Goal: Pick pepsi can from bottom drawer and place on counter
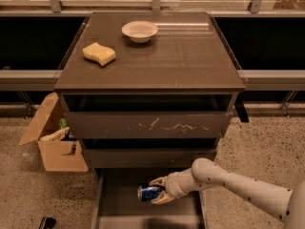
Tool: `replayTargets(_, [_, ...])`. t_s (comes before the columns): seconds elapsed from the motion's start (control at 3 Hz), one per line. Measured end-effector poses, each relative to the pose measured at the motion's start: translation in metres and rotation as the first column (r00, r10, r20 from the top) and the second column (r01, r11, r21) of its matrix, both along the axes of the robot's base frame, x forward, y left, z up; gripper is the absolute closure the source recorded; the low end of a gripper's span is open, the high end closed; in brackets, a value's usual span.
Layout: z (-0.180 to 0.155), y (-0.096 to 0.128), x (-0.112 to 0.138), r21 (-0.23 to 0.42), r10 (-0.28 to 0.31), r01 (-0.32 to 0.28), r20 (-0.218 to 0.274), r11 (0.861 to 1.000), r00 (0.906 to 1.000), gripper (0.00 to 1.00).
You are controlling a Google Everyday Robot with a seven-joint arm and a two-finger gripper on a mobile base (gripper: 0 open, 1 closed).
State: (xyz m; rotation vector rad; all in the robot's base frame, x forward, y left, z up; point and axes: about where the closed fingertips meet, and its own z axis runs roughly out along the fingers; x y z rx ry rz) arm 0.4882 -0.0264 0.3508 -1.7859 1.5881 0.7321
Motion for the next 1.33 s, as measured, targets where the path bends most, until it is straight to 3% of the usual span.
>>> replayTargets(0.33, [0.039, -0.007, -0.006, -0.006, 0.021, -0.021, 0.043, 1.000, 0.9989, 1.00])
replayTargets(0.67, [0.119, -0.025, -0.022, -0.032, 0.024, -0.020, 0.128, 0.999, 0.9915, 1.00])
replayTargets(1.0, [0.197, -0.043, -0.037, -0.077, 0.016, -0.001, 0.198, 0.997, 0.9800, 1.00])
replayTargets(1.33, [0.287, -0.067, -0.045, -0.167, 0.011, 0.039, 0.288, 0.985, 0.9576, 1.00])
